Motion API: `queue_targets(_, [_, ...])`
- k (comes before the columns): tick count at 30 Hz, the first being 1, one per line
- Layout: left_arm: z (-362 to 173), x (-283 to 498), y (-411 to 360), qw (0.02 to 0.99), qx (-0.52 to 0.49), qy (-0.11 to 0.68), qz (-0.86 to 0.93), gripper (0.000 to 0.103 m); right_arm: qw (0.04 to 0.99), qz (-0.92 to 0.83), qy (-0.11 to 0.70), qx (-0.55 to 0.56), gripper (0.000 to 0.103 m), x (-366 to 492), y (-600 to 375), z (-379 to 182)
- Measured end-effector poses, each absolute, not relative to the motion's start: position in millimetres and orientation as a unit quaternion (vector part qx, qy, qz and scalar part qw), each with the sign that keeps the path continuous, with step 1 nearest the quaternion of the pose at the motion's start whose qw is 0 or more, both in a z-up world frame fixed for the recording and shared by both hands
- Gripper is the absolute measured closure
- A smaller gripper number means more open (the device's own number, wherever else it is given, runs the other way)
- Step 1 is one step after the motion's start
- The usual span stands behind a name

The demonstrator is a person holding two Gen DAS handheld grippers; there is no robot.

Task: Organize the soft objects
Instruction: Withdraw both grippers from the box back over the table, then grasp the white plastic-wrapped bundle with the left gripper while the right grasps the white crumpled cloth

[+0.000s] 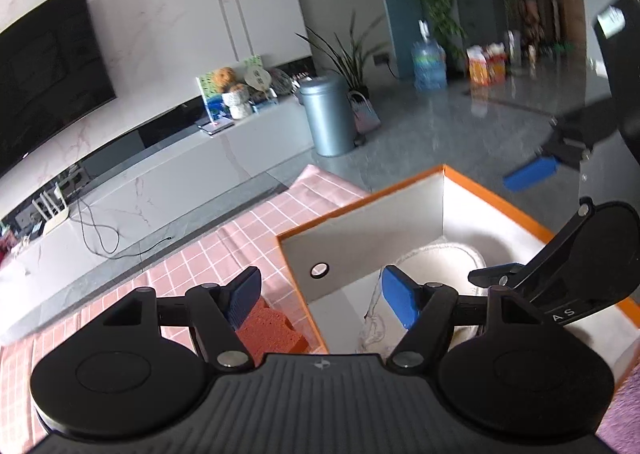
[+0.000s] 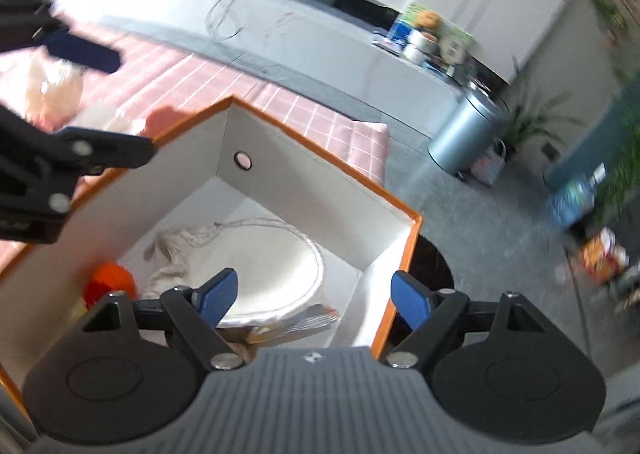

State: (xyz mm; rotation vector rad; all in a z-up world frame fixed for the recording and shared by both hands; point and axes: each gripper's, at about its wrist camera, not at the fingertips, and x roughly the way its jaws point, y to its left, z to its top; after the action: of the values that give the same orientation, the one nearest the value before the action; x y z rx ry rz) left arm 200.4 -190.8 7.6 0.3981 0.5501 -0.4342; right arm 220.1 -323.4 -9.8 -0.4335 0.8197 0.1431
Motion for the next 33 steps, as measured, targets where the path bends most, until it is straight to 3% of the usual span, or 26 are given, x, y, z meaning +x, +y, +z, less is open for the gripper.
queue_targets(20, [20.0, 134.2, -74.2, 0.960, 0.033, 0.226, -0.159, 0.022, 0.963, 0.070, 0.253, -0.059, 0.021, 115.2, -229.0, 4.9])
queue_targets(29, [-0.9, 106.9, -3.1, 0.972, -0.044, 0.214, -0.084, 0.022, 0.960, 0.109, 0.256, 0.022, 0.022, 112.6, -178.7, -16.8])
queue_targets(33, [-13.1, 109.1, 23.2, 0.970, -0.065, 0.227, -0.057, 0.022, 0.956, 0.120, 0.269, 0.007, 0.031, 115.3, -156.0, -30.6])
